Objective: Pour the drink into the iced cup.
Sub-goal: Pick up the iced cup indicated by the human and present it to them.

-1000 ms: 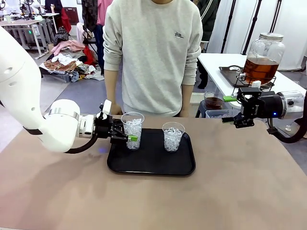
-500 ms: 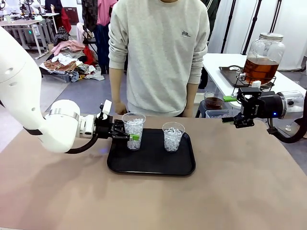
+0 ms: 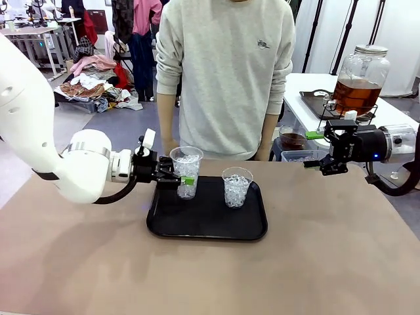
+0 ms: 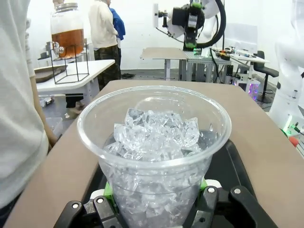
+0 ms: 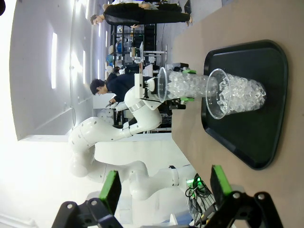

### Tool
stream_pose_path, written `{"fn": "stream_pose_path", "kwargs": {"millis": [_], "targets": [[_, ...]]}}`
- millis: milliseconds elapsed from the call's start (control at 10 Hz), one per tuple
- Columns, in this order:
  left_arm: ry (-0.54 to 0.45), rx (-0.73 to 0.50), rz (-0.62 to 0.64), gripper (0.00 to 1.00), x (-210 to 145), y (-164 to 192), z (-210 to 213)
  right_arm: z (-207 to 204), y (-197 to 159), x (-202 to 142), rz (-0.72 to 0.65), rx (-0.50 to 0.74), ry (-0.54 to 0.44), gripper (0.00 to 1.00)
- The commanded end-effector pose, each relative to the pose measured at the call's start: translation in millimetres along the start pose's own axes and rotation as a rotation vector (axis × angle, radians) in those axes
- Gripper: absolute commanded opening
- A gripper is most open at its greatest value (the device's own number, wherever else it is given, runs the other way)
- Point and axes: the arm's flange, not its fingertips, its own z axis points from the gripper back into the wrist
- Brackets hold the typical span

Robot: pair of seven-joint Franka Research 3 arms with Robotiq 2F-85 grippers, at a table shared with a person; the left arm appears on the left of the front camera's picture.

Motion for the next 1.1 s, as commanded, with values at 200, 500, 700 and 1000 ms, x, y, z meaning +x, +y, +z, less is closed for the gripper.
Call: {"fn": "stream_pose_path", "kwargs": {"millis": [200, 500, 700, 1000], "targets": [[-0.033, 0.031, 0.05, 0.71, 62, 11, -23, 1, 2, 0, 0.003, 0.001, -0.002, 1.0], [-0.041, 0.057, 0.016, 0.71, 98, 22, -30, 1, 2, 0, 0.003, 0.001, -0.002, 1.0], [-0.031, 0.071, -0.006, 0.71, 109, 28, -31, 1, 2, 0, 0.003, 0.001, -0.002, 1.0], [-0.017, 0.08, -0.002, 0.71, 113, 33, -30, 1, 2, 0, 0.003, 0.001, -0.002, 1.0]]}}
